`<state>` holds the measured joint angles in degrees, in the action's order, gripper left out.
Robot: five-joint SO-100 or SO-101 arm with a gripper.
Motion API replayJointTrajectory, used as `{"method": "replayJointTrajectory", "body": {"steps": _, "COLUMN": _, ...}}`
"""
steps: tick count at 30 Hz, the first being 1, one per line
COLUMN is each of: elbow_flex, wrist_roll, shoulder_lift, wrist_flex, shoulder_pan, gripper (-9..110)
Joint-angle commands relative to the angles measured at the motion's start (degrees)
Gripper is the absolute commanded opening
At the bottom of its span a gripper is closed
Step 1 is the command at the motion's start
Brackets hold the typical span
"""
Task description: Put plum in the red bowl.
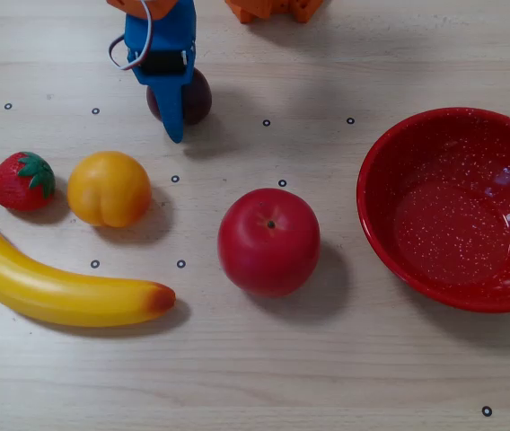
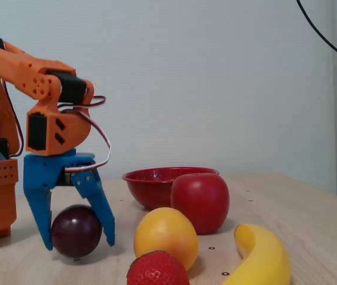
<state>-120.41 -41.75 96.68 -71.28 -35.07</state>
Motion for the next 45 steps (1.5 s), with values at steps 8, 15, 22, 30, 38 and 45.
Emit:
{"method": "replayJointTrajectory", "body": {"steps": 8, "elbow_flex": 14.4, "wrist_roll": 1.4, "shoulder_lift": 5.8, "wrist_flex": -14.3, "shoulder_pan": 0.2, "gripper": 0}}
{"method": "replayJointTrajectory", "body": {"steps": 15, "elbow_flex": 22.0, "wrist_roll": 2.3, "shoulder_lift": 11.3, "wrist_flex": -24.2, "shoulder_pan": 1.1, "gripper": 0}}
{"method": "replayJointTrajectory", "body": {"steps": 22, "elbow_flex": 32.7, "wrist_roll": 10.3, "shoulder_lift": 14.1, "wrist_flex": -34.0, "shoulder_pan": 7.6, "gripper": 0}}
{"method": "replayJointTrajectory", "body": {"steps": 30, "elbow_flex": 39.2, "wrist_roll": 22.1, "shoulder_lift": 14.9, "wrist_flex": -37.4, "shoulder_pan": 23.3, "gripper": 0}}
{"method": "replayJointTrajectory", "body": {"steps": 38, "elbow_flex": 41.7, "wrist_roll": 34.5, "shoulder_lift": 14.6, "wrist_flex": -35.8, "shoulder_pan": 41.9, "gripper": 0}}
{"method": "replayJointTrajectory", "body": {"steps": 45, "elbow_flex": 39.3, "wrist_roll": 42.8, "shoulder_lift": 14.0, "wrist_flex": -27.6, "shoulder_pan": 57.0, "gripper": 0}}
